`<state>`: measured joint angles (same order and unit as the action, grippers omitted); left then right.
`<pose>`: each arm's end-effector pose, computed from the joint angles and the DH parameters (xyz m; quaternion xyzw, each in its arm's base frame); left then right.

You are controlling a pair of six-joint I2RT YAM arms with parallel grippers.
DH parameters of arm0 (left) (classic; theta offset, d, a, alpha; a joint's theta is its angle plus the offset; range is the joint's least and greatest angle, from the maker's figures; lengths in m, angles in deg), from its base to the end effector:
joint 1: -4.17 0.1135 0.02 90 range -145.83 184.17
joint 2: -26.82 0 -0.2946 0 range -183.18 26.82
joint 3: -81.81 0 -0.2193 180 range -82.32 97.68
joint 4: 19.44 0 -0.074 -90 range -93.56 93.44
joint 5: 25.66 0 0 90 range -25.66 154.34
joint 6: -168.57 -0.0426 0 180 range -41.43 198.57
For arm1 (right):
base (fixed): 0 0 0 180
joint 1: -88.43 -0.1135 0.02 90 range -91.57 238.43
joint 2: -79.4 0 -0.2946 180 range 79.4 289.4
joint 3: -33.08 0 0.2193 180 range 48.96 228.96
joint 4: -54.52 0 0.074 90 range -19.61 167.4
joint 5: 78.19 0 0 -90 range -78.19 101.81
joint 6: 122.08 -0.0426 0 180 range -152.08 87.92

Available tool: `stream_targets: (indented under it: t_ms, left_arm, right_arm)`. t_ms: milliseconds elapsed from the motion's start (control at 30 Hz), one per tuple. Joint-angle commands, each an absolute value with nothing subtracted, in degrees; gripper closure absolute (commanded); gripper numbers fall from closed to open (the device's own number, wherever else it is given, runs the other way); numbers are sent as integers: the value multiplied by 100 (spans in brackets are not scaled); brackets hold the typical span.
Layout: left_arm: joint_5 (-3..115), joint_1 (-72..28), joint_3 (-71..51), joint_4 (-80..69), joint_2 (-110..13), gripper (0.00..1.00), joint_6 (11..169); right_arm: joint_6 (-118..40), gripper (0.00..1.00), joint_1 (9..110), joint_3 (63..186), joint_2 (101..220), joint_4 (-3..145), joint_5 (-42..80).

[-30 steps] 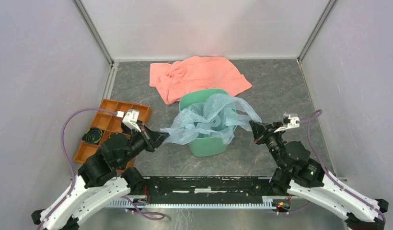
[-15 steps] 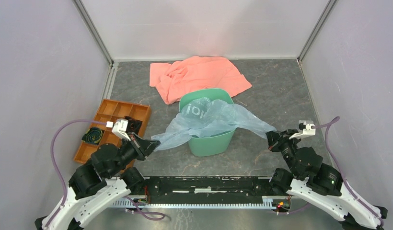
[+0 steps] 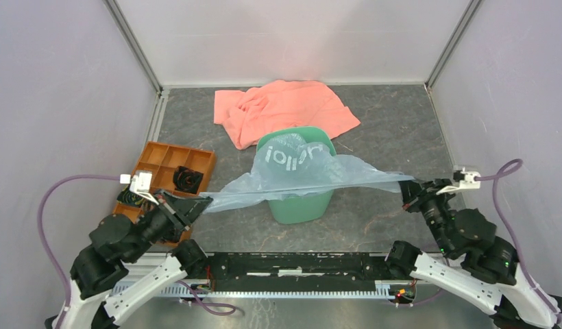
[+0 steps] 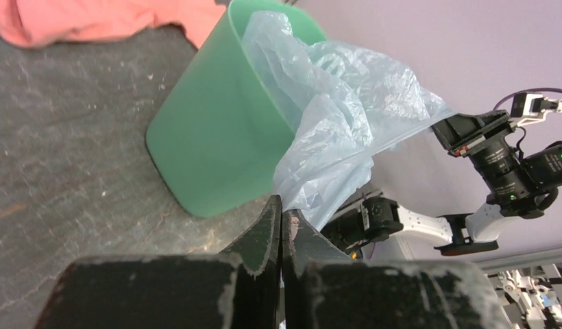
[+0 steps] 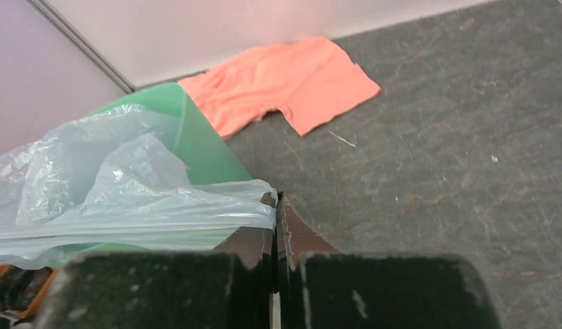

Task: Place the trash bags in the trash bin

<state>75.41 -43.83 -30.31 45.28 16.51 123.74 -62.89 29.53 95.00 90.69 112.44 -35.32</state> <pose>-0.0189 0.0332 0.3369 -0.0454 0.7477 -0.4287 0.5051 0.0125 -0.0398 0.3276 0.0893 0.7316 0.2144 0.6410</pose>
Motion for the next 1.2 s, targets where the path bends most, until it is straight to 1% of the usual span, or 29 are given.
stream_targets:
  t_ms: [0,100,167,300,333,367,400,433,467,533,600,667,700,733,767,800,833,867,933,1033,1100,1167]
  left_arm:
    - [8485,-4364,-2443,4950,1525,98,11583]
    - [8530,-4364,-2448,4975,1489,98,11544]
    - [8397,-4359,-2668,4928,1471,98,11616]
    - [8429,-4364,-2823,4913,1447,98,11637]
    - [8500,-4364,-2812,4923,1462,98,11637]
    - [8543,-4364,-2797,4918,1473,97,11641]
    - [8553,-4364,-2803,4895,1477,93,11687]
    - [8503,-4364,-2827,4836,1472,91,11727]
    - [8414,-4364,-2869,4731,1463,88,11763]
    - [8220,-4364,-2992,4529,1416,82,11893]
    - [8121,-4364,-3137,4393,1379,75,12146]
    - [7949,-4364,-3349,4205,1372,69,12367]
    - [7859,-4362,-3464,4112,1395,64,12491]
    - [7765,-4364,-3582,4033,1425,58,12649]
    - [7667,-4364,-3689,3899,1464,51,12788]
    - [7563,-4364,-3781,3804,1510,44,12901]
    - [7455,-4363,-3889,3629,1546,33,13067]
    - [7372,-4364,-3951,3491,1588,27,13143]
    - [7276,-4363,-3986,3320,1626,16,13357]
    - [7222,-4363,-3938,3304,1553,2,13550]
    - [7113,-4364,-3931,3304,1409,0,13680]
    - [6967,-4364,-3942,3282,1238,1,13744]
  right_arm:
    - [-5647,99,2963,10077,9065,11265,-4448]
    - [-5670,99,2957,10086,9046,11297,-4587]
    - [-5680,99,2948,9955,9056,11248,-4505]
    - [-5763,99,2929,9985,9283,11459,-4586]
    - [-5775,98,2928,10022,9355,11496,-4615]
    - [-5770,93,2928,10029,9399,11490,-4599]
    - [-5736,85,2929,9993,9440,11423,-4553]
    - [-5666,82,2928,9927,9468,11257,-4420]
    - [-5585,81,2928,9830,9490,11107,-4296]
    - [-5441,77,2928,9640,9524,10683,-3988]
    - [-5408,68,2927,9457,9569,10398,-3778]
    - [-5611,49,2928,9266,9583,10240,-3641]
    - [-5732,37,2928,9142,9574,10146,-3552]
    - [-5866,27,2928,9003,9534,10047,-3425]
    - [-6007,20,2925,8875,9490,9897,-3317]
    - [-6150,10,2928,8712,9448,9753,-3164]
    - [-6240,4,2928,8571,9397,9461,-2964]
    - [-6317,2,2928,8475,9358,9273,-2801]
    - [-6738,2,2928,8339,9314,9046,-2654]
    - [-7277,2,2927,8169,9280,8793,-2594]
    - [-7898,2,2927,8123,9277,8884,-2810]
    - [-8071,2,2928,8004,9229,8757,-2893]
